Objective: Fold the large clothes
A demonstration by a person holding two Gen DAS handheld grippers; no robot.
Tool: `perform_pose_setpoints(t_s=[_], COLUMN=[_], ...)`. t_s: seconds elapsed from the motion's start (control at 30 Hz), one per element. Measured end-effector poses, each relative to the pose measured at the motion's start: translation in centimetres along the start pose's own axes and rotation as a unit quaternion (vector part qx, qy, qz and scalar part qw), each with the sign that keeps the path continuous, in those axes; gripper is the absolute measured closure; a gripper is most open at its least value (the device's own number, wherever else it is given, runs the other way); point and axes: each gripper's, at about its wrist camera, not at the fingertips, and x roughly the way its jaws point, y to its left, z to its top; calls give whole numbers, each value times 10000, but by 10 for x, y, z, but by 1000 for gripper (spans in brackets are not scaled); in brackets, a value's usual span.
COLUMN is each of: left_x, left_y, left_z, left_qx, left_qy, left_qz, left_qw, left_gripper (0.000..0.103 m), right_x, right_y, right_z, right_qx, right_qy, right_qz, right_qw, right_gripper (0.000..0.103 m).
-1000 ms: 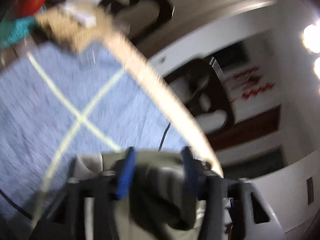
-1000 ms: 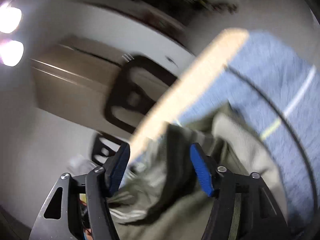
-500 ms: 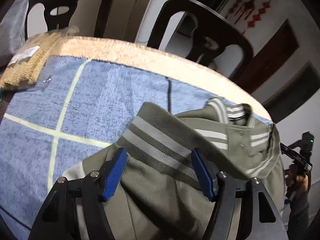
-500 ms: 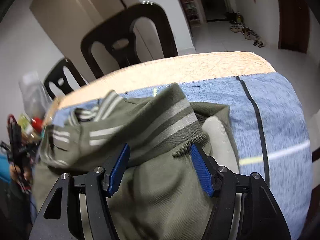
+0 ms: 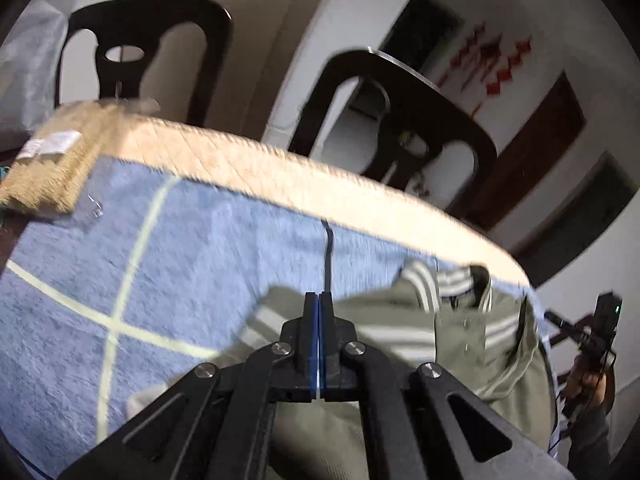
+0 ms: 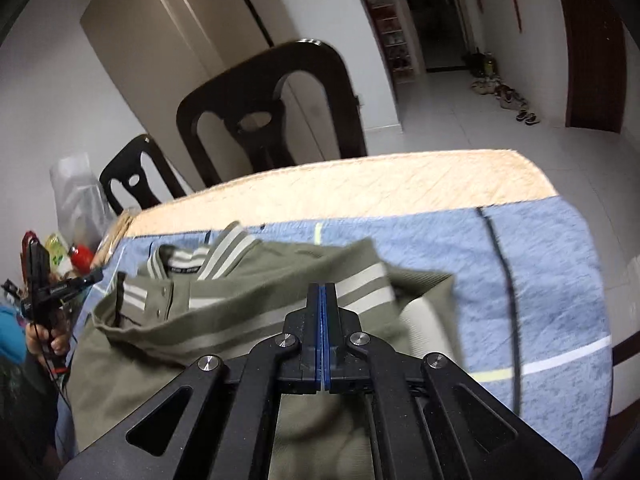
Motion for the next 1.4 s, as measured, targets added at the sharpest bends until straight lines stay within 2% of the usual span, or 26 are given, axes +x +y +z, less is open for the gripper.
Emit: perform_pose_setpoints(t_s=[0.03,0.1,0.13,0.17,0.2,0.27,0.47,0.53,0.57,0.6,0.63,0.67,0.7,0.77,0.87,1.0,1.03,1.07,1.13,1.17,1.23,1.27,1.3,1.33,1.37,1.4], left_x=[-1,2,3,6,11,17,40,48,52,54,53,52,50,47,31,7,7,10,20,24,23,21,20,21,21,21], left_y=[2,2,2,2,0,0,-3,-4,-6,-8,-11,-12,-12,-11,-11,0,4,6,10,9,7,5,4,3,3,2], left_z=[3,6,5,3,0,-6,-11,-10,-10,-11,-11,-11,-11,-12,-10,8,12,14,15,13,6,4,1,-3,-7,-9], left_qx=[-20,4,33,82,155,279,494,465,500,549,597,601,538,493,524,64,-4,-27,-47,-55,-23,51,139,205,237,290], left_qy=[18,113,148,189,275,473,725,801,836,835,792,746,727,661,257,-423,-463,-424,-217,-107,42,62,134,280,391,464], left_qz=[-49,-63,-19,19,34,11,97,151,199,264,299,264,178,102,386,579,691,809,1011,884,630,596,506,369,259,178], left_qw=[10000,9999,9999,9998,9995,9985,9961,9956,9950,9946,9946,9951,9957,9965,9975,9974,9965,9958,9946,9960,9980,9982,9985,9987,9986,9983], left_gripper=[103,103,103,96,76,43,36,36,37,42,50,75,94,103,103,103,103,103,103,103,99,88,64,51,41,41], right_x=[1,4,7,10,13,23,53,61,61,58,54,46,41,25,0,-13,-9,1,20,27,22,12,2,-7,-18,-29], right_y=[-2,-1,-1,-2,-3,-1,5,4,6,7,6,5,5,4,2,-11,-17,-26,-40,-46,-49,-48,-49,-50,-51,-50], right_z=[0,0,0,0,1,3,11,10,9,9,10,10,10,12,20,35,37,37,32,29,23,20,17,14,11,7], right_qx=[-28,-89,-126,-149,-168,-283,-672,-661,-706,-683,-646,-638,-638,-580,-484,-129,5,173,365,491,543,520,567,634,682,670], right_qy=[70,89,94,149,186,300,679,784,736,653,582,447,361,85,-359,-756,-747,-619,-217,0,-78,-261,-386,-486,-571,-652], right_qz=[-13,-120,-101,-85,-104,-130,-287,-328,-359,-368,-320,-271,-279,-214,-301,-688,-829,-1089,-1554,-1472,-1455,-1366,-1234,-1065,-883,-753], right_qw=[10000,9998,9998,9997,9996,9991,9950,9942,9941,9948,9957,9966,9969,9980,9977,9947,9938,9920,9869,9879,9878,9889,9900,9911,9921,9928], right_gripper=[94,41,37,37,37,37,37,44,60,92,92,92,93,94,95,95,96,103,103,103,101,90,76,71,67,66])
